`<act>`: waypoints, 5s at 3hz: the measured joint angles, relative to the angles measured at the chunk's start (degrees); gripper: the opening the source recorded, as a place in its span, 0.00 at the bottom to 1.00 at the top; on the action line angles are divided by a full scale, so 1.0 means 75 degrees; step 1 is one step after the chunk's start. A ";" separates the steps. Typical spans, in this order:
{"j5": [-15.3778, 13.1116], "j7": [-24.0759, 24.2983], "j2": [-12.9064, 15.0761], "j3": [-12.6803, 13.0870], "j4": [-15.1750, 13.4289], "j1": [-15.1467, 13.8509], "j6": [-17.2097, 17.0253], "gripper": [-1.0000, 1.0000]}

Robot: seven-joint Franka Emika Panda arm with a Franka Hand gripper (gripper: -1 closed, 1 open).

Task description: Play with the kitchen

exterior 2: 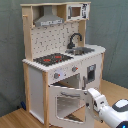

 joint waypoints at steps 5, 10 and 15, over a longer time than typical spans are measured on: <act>0.0038 0.0542 -0.0121 -0.0192 -0.2236 -0.0527 0.1832 1.00; -0.0770 0.0931 -0.0145 0.0479 -0.1973 -0.2317 0.3974 1.00; -0.0572 0.0696 -0.0026 -0.0925 -0.1664 -0.2232 0.3555 1.00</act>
